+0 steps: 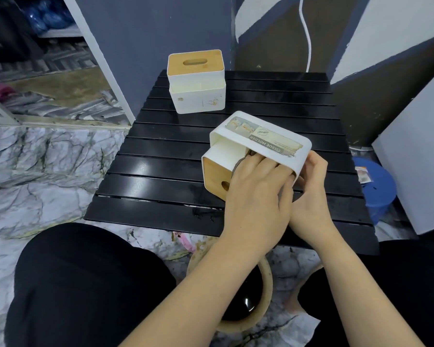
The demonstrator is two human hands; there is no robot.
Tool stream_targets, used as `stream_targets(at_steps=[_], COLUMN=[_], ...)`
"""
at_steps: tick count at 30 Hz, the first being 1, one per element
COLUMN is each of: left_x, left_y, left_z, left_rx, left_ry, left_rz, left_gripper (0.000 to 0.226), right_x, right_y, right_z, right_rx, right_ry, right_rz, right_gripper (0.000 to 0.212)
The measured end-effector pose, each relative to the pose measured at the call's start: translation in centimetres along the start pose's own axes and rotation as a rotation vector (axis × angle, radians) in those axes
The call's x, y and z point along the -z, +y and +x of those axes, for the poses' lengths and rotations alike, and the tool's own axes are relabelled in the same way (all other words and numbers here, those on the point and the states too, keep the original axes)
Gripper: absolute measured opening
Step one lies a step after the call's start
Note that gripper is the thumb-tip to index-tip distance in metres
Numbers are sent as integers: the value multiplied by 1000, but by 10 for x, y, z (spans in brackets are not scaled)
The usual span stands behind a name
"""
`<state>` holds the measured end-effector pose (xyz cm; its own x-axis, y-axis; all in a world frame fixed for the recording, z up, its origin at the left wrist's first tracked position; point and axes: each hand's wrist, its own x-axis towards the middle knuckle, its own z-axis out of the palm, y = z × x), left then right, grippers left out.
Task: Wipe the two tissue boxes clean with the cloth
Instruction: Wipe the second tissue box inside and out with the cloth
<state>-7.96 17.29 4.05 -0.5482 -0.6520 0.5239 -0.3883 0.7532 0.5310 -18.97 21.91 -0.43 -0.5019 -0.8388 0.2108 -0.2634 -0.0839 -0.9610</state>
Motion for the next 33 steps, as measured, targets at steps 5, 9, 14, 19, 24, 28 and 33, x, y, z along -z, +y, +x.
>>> stream_targets(at_steps=[5, 9, 14, 19, 24, 28, 33], left_x=[8, 12, 34, 64, 84, 61, 17], left_y=[-9, -15, -23, -28, -36, -56, -59], left_z=[-4, -14, -28, -29, -7, 3, -12], left_rx=[-121, -169, -174, 273, 444, 222, 38], left_ry=[-44, -41, -87, -14, 501, 522, 401], left_rz=[16, -5, -164, -496, -541, -219, 39], left_gripper=[15, 24, 20, 21, 11, 12, 12], right_x=[0, 0, 0, 9, 18, 5, -7], right_y=[4, 4, 0, -3, -30, -58, -69], right_z=[1, 1, 0, 0, 3, 23, 42], right_rx=[-7, 14, -29, -83, -34, 202, 206], right_ry=[-6, -17, -23, -96, -77, -149, -202], right_rz=[-34, -26, 16, -23, -196, -611, -909], right_gripper=[95, 100, 106, 122, 146, 139, 118])
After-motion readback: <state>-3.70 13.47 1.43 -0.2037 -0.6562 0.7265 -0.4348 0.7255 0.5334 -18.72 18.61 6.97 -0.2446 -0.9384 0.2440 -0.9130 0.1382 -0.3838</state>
